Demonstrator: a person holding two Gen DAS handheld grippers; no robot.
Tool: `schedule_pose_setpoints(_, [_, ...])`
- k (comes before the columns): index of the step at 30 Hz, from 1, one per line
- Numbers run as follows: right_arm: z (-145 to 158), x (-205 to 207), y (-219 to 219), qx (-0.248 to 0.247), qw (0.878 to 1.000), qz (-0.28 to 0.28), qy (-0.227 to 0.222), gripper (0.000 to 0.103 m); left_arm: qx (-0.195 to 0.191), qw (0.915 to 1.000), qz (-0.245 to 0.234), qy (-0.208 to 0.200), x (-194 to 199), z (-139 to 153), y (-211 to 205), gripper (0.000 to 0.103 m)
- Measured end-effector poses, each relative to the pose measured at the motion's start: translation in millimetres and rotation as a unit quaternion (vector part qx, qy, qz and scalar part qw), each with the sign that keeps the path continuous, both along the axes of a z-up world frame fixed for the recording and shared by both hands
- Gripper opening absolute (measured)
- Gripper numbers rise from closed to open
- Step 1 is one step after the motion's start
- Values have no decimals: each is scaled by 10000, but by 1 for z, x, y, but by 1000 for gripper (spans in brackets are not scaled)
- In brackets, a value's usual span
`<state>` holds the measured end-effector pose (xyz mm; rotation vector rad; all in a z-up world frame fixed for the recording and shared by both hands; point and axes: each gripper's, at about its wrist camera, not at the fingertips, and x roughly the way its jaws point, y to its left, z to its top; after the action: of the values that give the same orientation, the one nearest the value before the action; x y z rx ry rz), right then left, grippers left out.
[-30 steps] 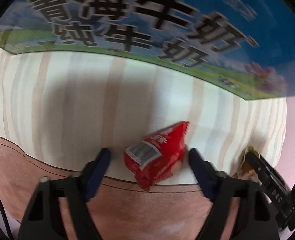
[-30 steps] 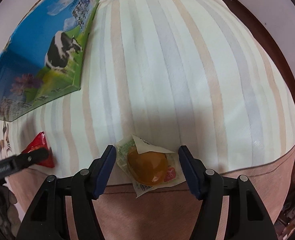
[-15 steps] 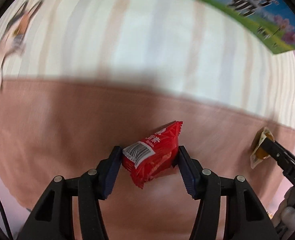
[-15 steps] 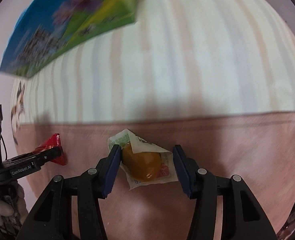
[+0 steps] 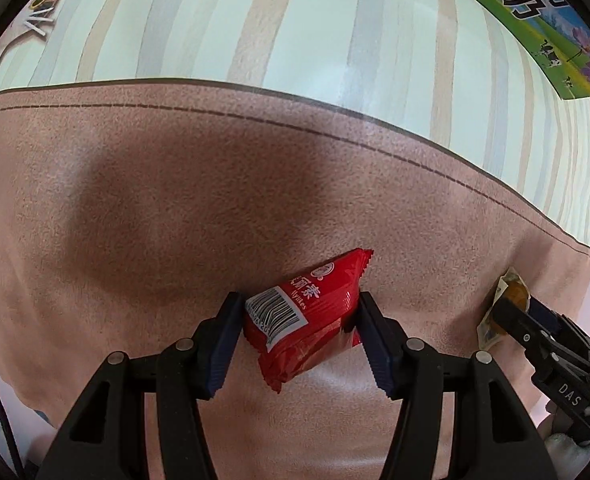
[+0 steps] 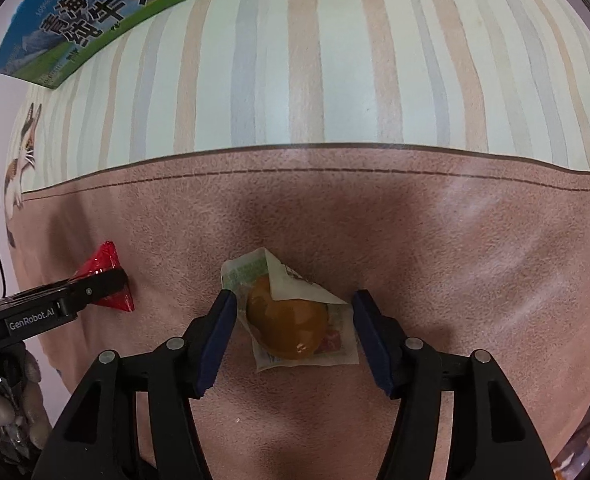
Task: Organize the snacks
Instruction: 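Carry both snacks over the cardboard box and lower them inside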
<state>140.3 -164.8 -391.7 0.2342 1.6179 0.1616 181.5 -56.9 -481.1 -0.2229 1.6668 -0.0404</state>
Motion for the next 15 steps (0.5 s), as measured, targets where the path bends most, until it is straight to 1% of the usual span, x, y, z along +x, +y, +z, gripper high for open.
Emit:
schedule_pose_setpoints(1, [-1, -1, 1, -10, 10000, -18, 10, 63, -2, 10000, 9, -12, -2, -3, 6, 54])
schedule_pose_setpoints(3, [-2, -2, 2, -72, 10000, 43, -3, 63, 22, 10000, -21, -54, -7, 1, 7, 54])
schedule_pose_setpoints(4, [1, -1, 5, -114, 9999, 62, -27, 62, 37, 10000, -37, -70, -10, 3, 7, 54])
schedule_pose_setpoints(5, [1, -2, 8, -194, 9998, 90, -64, 57, 48, 9999, -43, -83, -16, 2, 6, 54])
schedule_pose_setpoints(7, [4, -5, 13, -294, 9993, 179, -136, 56, 63, 9999, -69, -103, -23, 2, 11, 52])
schedule_pose_setpoints(9, [7, -9, 15, -268, 9994, 134, -197, 55, 40, 9999, -115, -106, -25, 6, 12, 52])
schedule_pose_setpoints(12, [14, -17, 18, -189, 9994, 59, -295, 54, 8, 9998, -167, -138, -26, 20, 13, 51])
schedule_pose_setpoints(15, [21, -23, 19, -51, 9994, 12, -349, 54, -69, 9994, -237, -253, -26, 38, 11, 51])
